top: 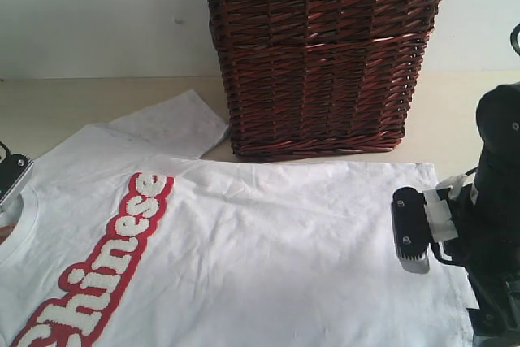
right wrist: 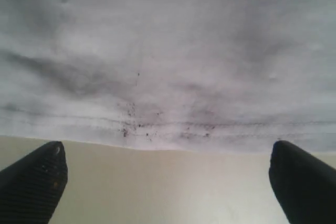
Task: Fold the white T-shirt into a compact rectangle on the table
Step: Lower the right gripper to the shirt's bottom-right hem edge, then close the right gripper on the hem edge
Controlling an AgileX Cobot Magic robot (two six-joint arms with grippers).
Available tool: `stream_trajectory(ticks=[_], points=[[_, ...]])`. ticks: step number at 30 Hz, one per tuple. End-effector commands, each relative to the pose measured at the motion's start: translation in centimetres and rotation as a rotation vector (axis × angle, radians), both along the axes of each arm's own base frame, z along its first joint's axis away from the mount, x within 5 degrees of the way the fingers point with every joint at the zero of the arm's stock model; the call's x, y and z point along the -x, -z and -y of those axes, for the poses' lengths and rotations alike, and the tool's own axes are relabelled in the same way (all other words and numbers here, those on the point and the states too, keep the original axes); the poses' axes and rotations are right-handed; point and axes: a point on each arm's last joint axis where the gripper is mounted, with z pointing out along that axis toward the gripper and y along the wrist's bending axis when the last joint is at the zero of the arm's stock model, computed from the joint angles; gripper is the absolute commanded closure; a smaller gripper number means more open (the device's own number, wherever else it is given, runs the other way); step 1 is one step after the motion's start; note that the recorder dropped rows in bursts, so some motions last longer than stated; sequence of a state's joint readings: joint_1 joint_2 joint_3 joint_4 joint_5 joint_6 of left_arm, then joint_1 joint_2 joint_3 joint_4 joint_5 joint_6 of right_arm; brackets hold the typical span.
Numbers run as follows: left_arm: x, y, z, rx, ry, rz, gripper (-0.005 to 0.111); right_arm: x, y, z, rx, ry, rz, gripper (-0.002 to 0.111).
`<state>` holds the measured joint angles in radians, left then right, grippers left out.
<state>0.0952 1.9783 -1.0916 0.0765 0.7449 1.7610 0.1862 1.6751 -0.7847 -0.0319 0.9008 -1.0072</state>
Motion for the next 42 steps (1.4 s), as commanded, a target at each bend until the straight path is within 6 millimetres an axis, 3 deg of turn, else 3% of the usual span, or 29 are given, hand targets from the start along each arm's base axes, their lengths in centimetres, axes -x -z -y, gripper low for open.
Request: stream_trajectory(ticks=[1, 11, 19, 23, 35, 42], points=[[-0.3, 0.8, 0.2, 0.008, -0.012, 0.021, 0.004, -0.1, 0.7, 0.1, -0.003, 0.016, 0.064, 0.003], [-0.3, 0.8, 0.2, 0.008, -0.012, 0.021, 0.004, -0.3, 2.9, 0.1, -0.006, 0.058, 0.081, 0.003], [-0.3, 0.8, 0.2, 0.008, -0.012, 0.021, 0.004, -0.4, 2.1, 0.6, 0.043, 0.003, 0.129, 0.003], [-0.3, 0.8, 0.2, 0.008, -0.012, 0.021, 0.004, -0.5, 2.9, 1.5, 0.038, 0.043, 0.127, 0.003], [-0.3, 0.8, 0.2, 0.008, -0.012, 0.021, 0.004, -0.6, 2.8, 1.3, 0.016, 0.054, 0.151, 0.003], [-0.3, 0.8, 0.2, 0.008, -0.012, 0.021, 0.004, -0.4, 1.2, 1.3, 0.008, -0.011, 0.178, 0.003]])
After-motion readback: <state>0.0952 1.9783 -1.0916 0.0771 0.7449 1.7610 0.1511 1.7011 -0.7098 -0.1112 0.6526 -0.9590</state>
